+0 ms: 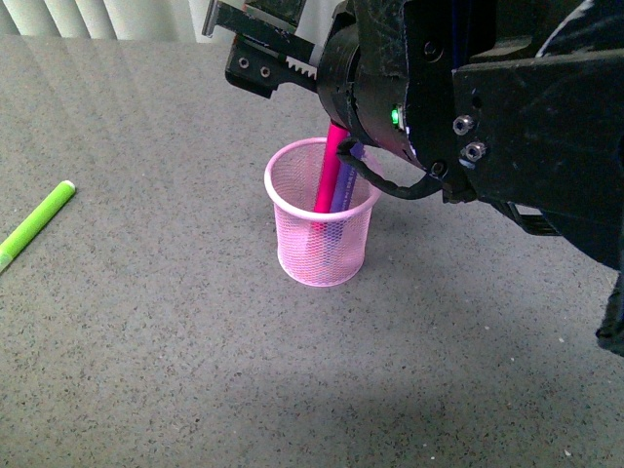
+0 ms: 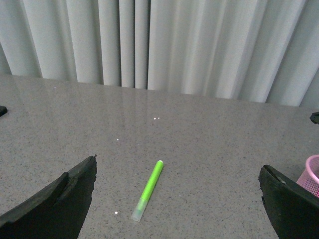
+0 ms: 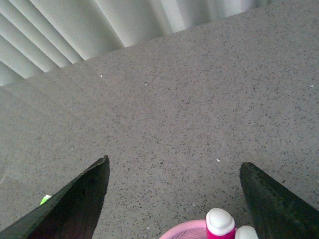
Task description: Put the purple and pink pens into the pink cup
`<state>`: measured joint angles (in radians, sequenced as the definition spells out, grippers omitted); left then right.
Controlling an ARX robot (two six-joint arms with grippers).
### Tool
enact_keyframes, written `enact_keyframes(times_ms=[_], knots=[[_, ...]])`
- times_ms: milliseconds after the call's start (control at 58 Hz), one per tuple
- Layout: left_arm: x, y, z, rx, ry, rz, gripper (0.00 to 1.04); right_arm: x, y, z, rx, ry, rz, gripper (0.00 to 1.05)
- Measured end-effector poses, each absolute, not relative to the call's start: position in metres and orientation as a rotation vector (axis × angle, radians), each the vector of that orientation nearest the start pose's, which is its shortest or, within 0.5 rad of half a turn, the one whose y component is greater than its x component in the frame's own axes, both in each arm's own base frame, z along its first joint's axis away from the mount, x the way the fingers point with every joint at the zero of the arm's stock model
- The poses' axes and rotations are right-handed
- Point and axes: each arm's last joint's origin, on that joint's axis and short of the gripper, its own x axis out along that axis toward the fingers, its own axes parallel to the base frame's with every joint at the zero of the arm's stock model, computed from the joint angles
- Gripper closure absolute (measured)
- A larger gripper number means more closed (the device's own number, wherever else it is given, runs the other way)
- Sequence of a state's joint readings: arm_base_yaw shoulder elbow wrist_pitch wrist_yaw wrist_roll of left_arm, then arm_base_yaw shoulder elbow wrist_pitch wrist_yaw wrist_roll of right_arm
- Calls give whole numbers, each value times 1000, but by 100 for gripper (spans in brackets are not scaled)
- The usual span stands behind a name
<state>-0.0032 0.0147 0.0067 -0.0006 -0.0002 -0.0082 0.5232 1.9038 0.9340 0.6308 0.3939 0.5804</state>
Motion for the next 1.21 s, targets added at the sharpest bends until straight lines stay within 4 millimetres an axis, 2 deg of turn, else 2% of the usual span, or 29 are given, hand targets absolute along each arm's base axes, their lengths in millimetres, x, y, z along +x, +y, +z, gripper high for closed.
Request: enact_keyframes(times_ms=[17,86,259,397,448,552,621,655,672,741,793,862,948,1017,1069,1207], knots=[[98,0,165,-8,9,-3,8,337,182,156,418,327,35,12],[98,0,165,-8,9,-3,8,337,181,163,396,319,37,6],[98,0,165,-8,9,-3,8,342,174,200,321,267,64,7],[98,0,165,-8,9,-3,8,344,153,232,265,216,87,7],[98,0,165,-8,9,-3,8,342,137,245,242,194,76,7],[98,0,165,-8,9,-3,8,320,77,264,199,161,-17,7],[98,0,165,-8,9,-3,8,285,34,272,207,153,-50,7],[98,0,165,-8,9,-3,8,267,20,274,213,151,-61,7],[98,0,165,-8,9,-3,8,253,12,275,221,154,-62,7],[98,0,165,-8,9,-3,8,220,-1,270,256,175,-85,7],[98,0,165,-8,9,-3,8,190,-5,254,327,226,-123,7],[98,0,165,-8,9,-3,8,173,-2,237,381,278,-133,7],[98,0,165,-8,9,-3,8,167,-1,229,404,285,-116,8],[98,0,165,-8,9,-3,8,166,0,225,318,163,-41,18],[98,0,165,-8,9,-1,8,160,0,220,183,47,-4,30],[98,0,165,-8,9,-3,8,148,0,206,40,4,-1,61]])
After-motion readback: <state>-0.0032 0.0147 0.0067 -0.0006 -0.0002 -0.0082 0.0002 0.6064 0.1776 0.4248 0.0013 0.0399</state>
